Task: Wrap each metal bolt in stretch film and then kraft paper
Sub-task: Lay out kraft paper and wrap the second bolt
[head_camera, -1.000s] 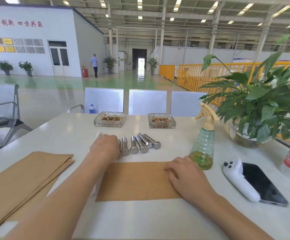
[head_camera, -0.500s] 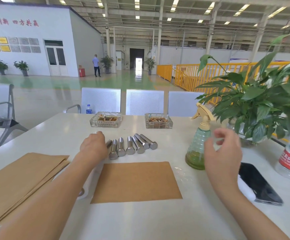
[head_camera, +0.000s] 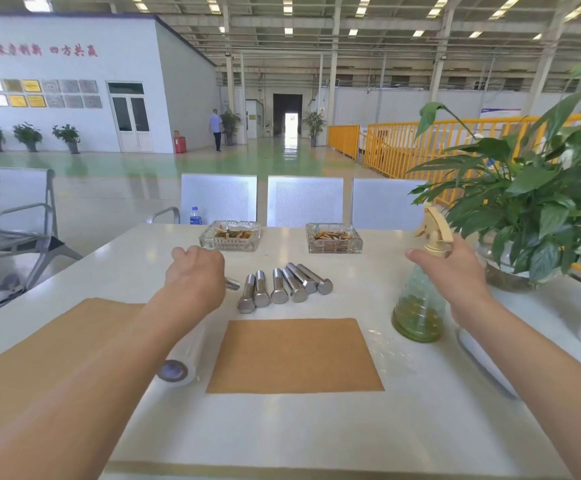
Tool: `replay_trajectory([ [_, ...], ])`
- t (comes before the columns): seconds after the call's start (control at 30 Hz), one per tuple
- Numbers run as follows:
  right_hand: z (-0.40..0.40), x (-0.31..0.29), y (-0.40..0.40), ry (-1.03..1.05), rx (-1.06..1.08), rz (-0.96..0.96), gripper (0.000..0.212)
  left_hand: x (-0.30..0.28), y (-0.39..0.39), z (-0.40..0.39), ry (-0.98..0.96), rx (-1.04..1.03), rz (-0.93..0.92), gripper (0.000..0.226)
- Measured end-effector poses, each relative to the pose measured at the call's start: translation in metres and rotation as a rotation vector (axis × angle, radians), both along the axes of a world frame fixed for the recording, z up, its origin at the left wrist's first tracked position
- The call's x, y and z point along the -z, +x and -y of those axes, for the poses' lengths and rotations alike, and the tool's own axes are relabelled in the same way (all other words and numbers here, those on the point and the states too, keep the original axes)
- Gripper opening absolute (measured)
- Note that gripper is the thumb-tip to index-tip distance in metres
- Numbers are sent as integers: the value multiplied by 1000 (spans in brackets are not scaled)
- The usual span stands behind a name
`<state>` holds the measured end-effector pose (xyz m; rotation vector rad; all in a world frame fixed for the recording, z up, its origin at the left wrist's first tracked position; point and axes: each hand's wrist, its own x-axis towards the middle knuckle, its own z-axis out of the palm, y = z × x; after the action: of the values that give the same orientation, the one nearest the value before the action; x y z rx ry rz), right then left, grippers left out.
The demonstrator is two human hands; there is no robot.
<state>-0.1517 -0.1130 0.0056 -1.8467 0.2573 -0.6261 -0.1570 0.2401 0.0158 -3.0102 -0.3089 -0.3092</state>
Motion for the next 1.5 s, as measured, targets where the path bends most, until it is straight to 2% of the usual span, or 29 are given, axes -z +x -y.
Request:
replay_trajectory([
  [0.07,1,-1,-1,25,-25,23,28,-6,-9,-1,-42,95,98,17],
  [0.13,0,-3,-2,34,-50,22,25,-4,-20,4,-161,224,157,18],
  [0.23,-6,-8,-11,18,-135,13,27,21,-41,28,-392,461,80,28],
  [0.3,-15,-13,-23,21,-240,-2,34,49,-50,46,-434,553,40,30],
  [0.37,-27,-18,-39,61,-356,-73,27,72,-51,55,-451,593,52,26],
  [0.43,-39,-23,-55,90,-447,-244,21,85,-50,58,-467,606,97,23],
  [0.57,-65,-26,-80,31,-586,-573,24,96,-51,55,-574,643,154,27],
  [0.67,-87,-19,-96,-35,-612,-703,35,100,-55,52,-790,586,237,32],
  [0.73,-97,-12,-105,-94,-618,-774,39,100,-55,49,-912,545,262,28],
  [0.87,-108,-3,-111,-125,-638,-872,35,99,-58,49,-943,528,252,22],
  [1.03,-119,-3,-110,-173,-652,-948,12,97,-61,50,-958,507,252,25],
  [1.2,-125,2,-107,-202,-614,-895,12,96,-60,50,-957,505,249,31],
  [1.5,-106,0,-104,-197,-541,-859,11,97,-59,51,-972,500,250,26],
])
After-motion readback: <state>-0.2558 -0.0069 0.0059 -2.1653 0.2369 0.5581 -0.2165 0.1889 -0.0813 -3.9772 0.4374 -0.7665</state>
